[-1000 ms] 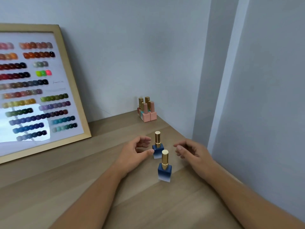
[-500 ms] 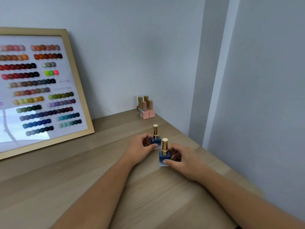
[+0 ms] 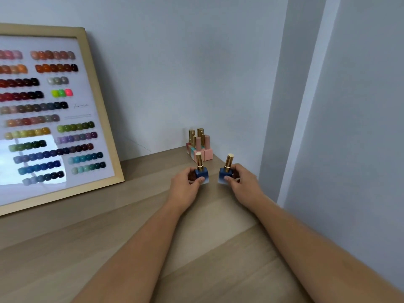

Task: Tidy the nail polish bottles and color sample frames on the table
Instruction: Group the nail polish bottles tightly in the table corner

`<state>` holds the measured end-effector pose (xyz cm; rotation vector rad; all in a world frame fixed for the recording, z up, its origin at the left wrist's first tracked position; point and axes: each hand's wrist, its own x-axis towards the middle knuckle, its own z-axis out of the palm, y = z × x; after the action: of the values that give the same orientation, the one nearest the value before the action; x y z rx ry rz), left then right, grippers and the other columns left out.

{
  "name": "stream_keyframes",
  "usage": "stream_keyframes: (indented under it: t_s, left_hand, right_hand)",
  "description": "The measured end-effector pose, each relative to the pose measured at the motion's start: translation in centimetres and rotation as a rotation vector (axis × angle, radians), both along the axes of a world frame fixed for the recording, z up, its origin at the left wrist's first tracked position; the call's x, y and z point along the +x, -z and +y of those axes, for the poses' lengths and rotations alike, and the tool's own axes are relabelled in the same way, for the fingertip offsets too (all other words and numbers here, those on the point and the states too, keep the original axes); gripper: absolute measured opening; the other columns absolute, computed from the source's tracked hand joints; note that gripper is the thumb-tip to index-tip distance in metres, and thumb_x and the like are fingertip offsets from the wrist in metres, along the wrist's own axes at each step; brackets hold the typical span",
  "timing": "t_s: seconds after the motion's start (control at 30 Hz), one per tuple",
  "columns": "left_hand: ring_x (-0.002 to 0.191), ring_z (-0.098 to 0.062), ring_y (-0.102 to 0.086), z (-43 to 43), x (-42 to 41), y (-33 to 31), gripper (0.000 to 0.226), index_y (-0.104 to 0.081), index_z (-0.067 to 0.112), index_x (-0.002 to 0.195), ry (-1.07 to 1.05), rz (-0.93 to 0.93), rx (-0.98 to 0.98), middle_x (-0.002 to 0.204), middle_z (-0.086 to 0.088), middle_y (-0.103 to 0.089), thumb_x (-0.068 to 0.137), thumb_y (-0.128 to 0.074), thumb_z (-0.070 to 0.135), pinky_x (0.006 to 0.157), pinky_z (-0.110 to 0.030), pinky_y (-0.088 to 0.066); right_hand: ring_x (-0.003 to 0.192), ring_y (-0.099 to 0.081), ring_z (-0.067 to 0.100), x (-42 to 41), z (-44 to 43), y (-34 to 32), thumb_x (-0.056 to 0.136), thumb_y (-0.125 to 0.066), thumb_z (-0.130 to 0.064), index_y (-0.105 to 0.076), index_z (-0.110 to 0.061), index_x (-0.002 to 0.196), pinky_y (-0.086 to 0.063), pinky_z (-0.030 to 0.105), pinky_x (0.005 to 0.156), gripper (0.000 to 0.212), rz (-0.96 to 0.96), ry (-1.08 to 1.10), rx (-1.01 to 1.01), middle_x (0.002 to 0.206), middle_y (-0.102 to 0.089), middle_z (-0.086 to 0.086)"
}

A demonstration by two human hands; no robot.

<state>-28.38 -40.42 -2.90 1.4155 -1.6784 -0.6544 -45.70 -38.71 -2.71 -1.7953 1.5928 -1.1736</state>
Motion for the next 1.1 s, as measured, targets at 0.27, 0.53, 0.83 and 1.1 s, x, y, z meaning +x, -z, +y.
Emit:
stream_keyframes:
  t_s: [0.27,0.53,0.83,1.1]
  left_hand:
    - [0.101,-0.018,-0.056,-5.7,-1.4,0.0,0.035,-0.056,0.019,0.118,-0.12,-0.056,0.021,0.113,-0.005,-0.061,0.084,-0.063,0.024,0.091,-0.034,-0.047]
    - [0.102,-0.018,-0.059,-8.4,-2.2,0.4,0.034,-0.058,0.019,0.114,-0.171,-0.06,-0.013,0.112,-0.004,-0.065,0.082,-0.067,0.022,0.088,-0.03,-0.046]
    - [0.08,-0.012,-0.057,-8.8,-2.3,0.3,0.027,-0.053,0.022,0.095,-0.251,-0.01,-0.042,0.09,0.001,-0.062,0.077,-0.073,0.023,0.072,-0.025,-0.046]
    - [0.08,-0.014,-0.058,-9.3,-2.5,0.4,0.029,-0.052,0.021,0.096,-0.289,-0.033,-0.026,0.086,0.002,-0.061,0.076,-0.073,0.026,0.073,-0.028,-0.048]
  right_hand:
    - [0.094,-0.048,0.012,0.9,-7.3,0.2,0.09,-0.055,-0.016,-0.052,-0.012,0.119,-0.037,0.024,0.084,0.03,0.09,0.048,-0.011,0.115,-0.059,0.007]
    - [0.089,-0.049,0.013,1.1,-11.0,0.5,0.089,-0.055,-0.014,-0.055,-0.012,0.115,-0.037,0.023,0.08,0.026,0.119,0.005,-0.033,0.113,-0.061,0.008]
    - [0.09,-0.053,0.01,0.9,-11.5,0.4,0.086,-0.06,-0.01,-0.053,-0.013,0.121,-0.042,0.021,0.081,0.036,0.041,0.032,-0.026,0.117,-0.061,0.006]
    - [0.105,-0.057,0.018,1.3,-12.1,0.4,0.088,-0.057,-0.01,-0.052,-0.014,0.128,-0.039,0.022,0.088,0.04,0.095,0.051,-0.012,0.125,-0.059,0.008]
